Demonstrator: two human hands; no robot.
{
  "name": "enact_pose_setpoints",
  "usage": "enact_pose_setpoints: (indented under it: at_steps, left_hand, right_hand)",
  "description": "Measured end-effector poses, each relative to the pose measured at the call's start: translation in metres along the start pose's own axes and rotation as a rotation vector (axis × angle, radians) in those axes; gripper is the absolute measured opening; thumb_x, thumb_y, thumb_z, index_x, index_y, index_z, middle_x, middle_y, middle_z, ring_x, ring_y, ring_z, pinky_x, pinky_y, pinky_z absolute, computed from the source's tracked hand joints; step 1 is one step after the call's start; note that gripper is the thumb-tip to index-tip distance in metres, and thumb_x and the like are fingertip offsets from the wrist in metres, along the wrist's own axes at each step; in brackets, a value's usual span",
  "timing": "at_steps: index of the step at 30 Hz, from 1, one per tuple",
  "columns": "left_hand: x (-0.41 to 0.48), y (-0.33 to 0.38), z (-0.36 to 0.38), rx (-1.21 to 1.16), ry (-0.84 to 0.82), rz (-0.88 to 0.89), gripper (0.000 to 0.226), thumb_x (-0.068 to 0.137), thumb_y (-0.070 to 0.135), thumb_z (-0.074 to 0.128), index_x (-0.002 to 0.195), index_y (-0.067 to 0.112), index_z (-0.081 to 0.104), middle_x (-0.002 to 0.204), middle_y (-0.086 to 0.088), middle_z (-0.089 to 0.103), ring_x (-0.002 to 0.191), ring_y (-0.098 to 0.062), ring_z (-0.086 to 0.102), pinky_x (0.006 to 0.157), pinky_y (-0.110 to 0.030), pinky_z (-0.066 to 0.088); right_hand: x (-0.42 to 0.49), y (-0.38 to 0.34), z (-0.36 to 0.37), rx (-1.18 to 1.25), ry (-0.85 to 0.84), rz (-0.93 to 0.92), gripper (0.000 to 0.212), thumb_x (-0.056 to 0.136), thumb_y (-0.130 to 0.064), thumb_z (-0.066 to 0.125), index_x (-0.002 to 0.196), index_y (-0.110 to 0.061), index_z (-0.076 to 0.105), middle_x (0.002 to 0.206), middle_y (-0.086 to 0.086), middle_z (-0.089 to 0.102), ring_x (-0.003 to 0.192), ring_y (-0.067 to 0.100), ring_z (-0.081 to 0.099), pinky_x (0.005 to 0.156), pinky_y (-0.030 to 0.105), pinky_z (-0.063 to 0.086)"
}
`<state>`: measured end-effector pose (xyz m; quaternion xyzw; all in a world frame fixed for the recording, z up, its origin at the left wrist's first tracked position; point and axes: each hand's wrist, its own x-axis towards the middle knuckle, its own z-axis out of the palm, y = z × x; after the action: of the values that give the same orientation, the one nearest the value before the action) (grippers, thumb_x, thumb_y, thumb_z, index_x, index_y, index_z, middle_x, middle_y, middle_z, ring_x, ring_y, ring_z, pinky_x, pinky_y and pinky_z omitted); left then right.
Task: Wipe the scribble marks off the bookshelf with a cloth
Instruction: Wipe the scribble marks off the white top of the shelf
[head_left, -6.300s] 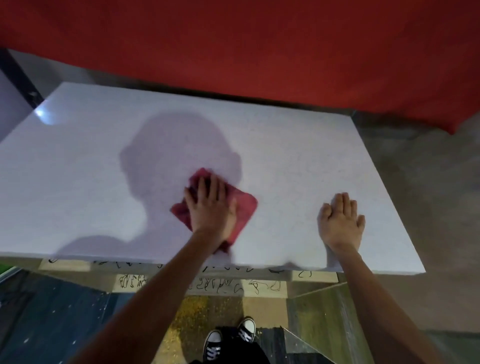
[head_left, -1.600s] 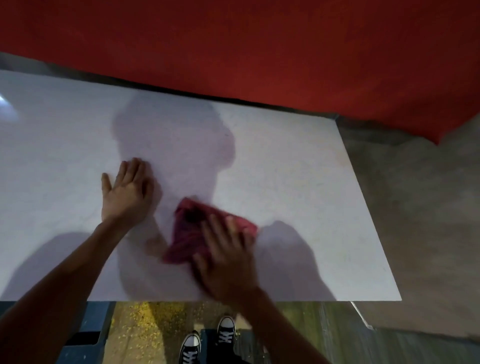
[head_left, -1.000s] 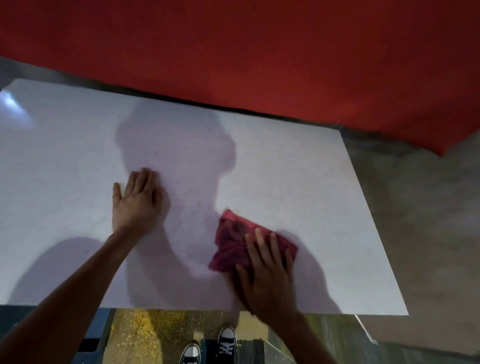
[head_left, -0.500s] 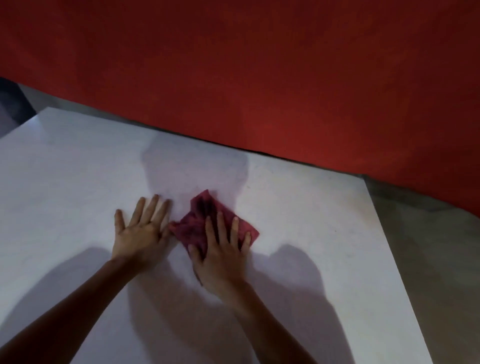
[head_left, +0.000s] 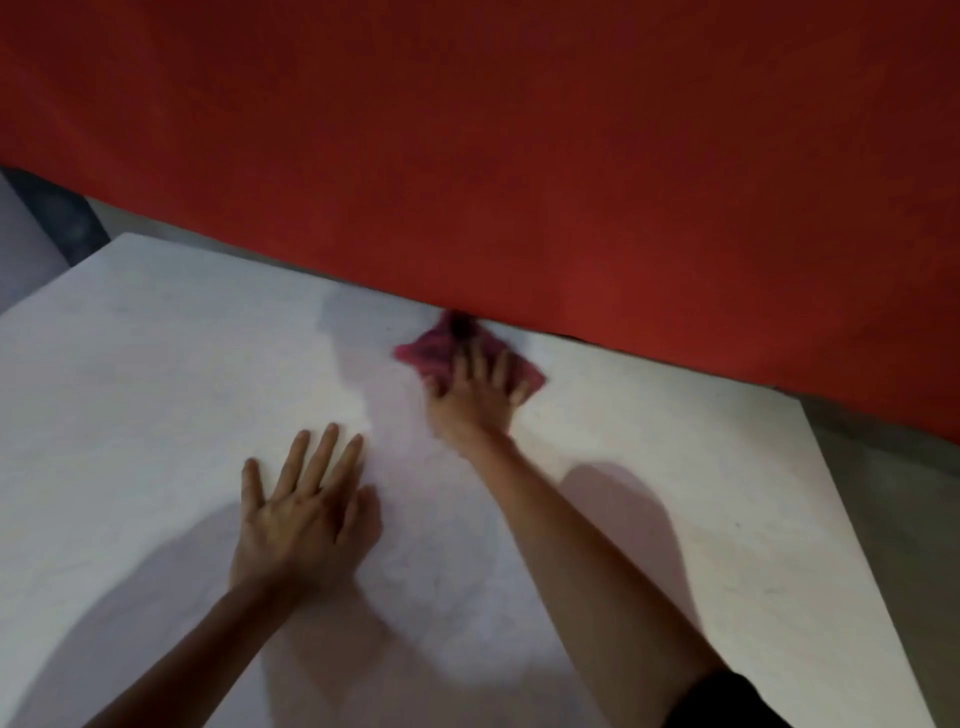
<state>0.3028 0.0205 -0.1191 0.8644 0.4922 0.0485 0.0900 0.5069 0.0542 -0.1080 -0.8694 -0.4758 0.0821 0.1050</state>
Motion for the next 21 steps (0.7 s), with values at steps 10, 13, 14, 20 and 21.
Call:
enact_pose_setpoints:
  at_steps: [10,13,14,20,21]
  left_hand:
    - [-0.001,0.007,-0.003,0.021,0.030,0.013,0.059,0.087,0.045,0.034,0.134,0.018,0.057,0.139,-0.010,0.053,0.127,-0.035,0.050,0.095,-0.068,0.034]
    - [-0.002,0.007,-0.001,0.012,0.045,0.011,0.059,0.087,0.045,0.034,0.135,0.018,0.056,0.139,-0.010,0.053,0.128,-0.034,0.050,0.100,-0.065,0.032]
    - [-0.002,0.007,-0.001,0.013,0.045,0.008,0.059,0.087,0.045,0.034,0.135,0.018,0.055,0.140,-0.010,0.052,0.128,-0.034,0.049,0.101,-0.063,0.029]
    - [-0.001,0.001,0.001,0.027,0.085,0.047,0.056,0.090,0.045,0.033,0.134,0.020,0.054,0.139,-0.008,0.053,0.126,-0.032,0.051,0.100,-0.056,0.026]
    - [-0.001,0.001,0.000,0.030,0.092,0.054,0.055,0.092,0.046,0.030,0.134,0.020,0.054,0.138,-0.008,0.054,0.125,-0.032,0.052,0.100,-0.055,0.027]
  right_hand:
    - [0.004,0.104,-0.026,-0.031,0.061,0.258,0.063,0.098,-0.049,0.024,0.154,-0.025,0.009,0.161,-0.005,0.005,0.147,0.025,0.002,0.115,0.057,0.005]
    - [0.030,0.045,-0.019,-0.029,0.021,0.219,0.064,0.099,-0.048,0.028,0.153,-0.019,0.012,0.161,-0.003,0.006,0.147,0.028,-0.003,0.113,0.058,0.000]
    - [0.040,0.019,-0.010,-0.039,0.003,0.131,0.064,0.099,-0.048,0.029,0.153,-0.018,0.015,0.160,-0.002,0.009,0.147,0.028,-0.001,0.113,0.056,0.000]
    - [0.075,-0.116,0.022,-0.043,-0.163,-0.314,0.062,0.099,-0.046,0.028,0.153,-0.021,0.012,0.161,-0.004,0.002,0.147,0.026,-0.003,0.114,0.054,-0.006]
    - [0.077,-0.120,0.021,-0.041,-0.189,-0.341,0.062,0.099,-0.045,0.028,0.153,-0.021,0.011,0.161,-0.005,0.000,0.147,0.025,-0.004,0.115,0.053,-0.006]
